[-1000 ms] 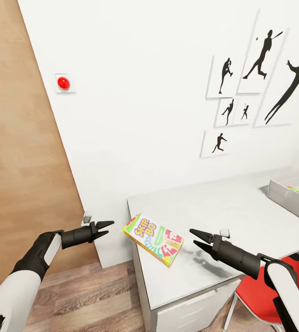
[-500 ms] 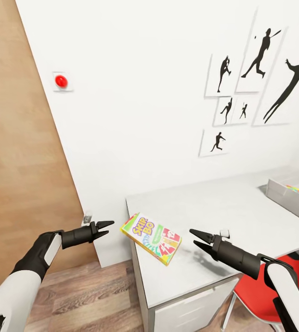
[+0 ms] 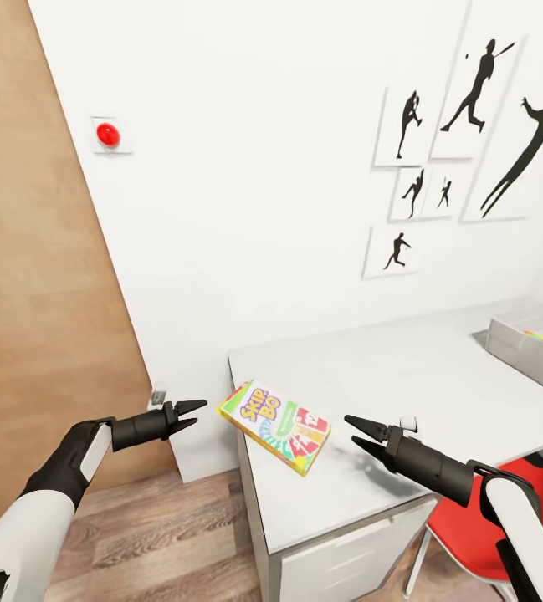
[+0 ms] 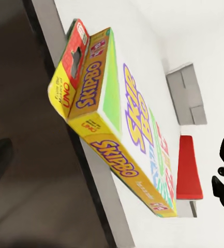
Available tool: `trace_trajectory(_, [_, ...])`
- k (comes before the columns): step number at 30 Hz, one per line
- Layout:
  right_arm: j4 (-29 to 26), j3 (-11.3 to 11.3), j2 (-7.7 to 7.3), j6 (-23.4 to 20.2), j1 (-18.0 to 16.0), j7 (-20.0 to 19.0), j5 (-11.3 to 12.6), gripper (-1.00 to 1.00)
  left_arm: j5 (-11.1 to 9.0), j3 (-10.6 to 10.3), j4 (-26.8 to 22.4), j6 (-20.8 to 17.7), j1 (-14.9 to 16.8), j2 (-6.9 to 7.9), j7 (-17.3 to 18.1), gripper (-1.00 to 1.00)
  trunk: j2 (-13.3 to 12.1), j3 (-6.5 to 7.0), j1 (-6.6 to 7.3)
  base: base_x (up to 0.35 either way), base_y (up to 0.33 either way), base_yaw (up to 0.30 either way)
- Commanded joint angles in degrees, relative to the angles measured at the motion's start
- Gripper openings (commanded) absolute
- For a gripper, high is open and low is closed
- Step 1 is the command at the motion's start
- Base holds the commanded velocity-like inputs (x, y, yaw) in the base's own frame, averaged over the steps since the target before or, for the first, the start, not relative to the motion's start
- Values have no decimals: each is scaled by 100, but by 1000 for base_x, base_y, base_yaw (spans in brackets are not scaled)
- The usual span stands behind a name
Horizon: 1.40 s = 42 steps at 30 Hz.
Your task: Put all the toys in the child's room - the three board games (two on the bed and one on the table), the two jigsaw puzzles on the table, and the tennis ball on the table - inside the toy box on the table in the child's room.
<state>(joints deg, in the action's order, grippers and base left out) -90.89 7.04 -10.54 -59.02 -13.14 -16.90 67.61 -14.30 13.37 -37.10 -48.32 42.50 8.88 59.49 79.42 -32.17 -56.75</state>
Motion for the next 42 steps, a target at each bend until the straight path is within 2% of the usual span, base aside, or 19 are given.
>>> trace_trajectory(1, [1, 7, 0, -22, -4, -59, -54, 100, -11, 8, 1, -31, 4, 0, 10, 100, 45, -24, -22, 0, 0, 0])
trace_trajectory(7, [1, 7, 0, -22, -4, -59, -55, 100, -11, 19, 1, -32, 4, 0, 8, 100, 285, -132, -154, 0, 0, 0])
trace_trajectory(22, [1, 8, -1, -22, 4, -59, -55, 100, -11, 17, 1, -22, 4, 0, 19, 100, 285, -132, -154, 0, -4, 0])
trace_trajectory(30, [1, 8, -5, -22, 4, -59, -55, 100, -8, 16, 1, -20, 4, 0, 14, 100, 285, -132, -154, -25, -171, 0])
trace_trajectory(42, [1, 13, -9, -22, 4, -59, -55, 100, -5, 18, 1, -18, 4, 0, 16, 100, 285, -132, -154, -1, -33, 0])
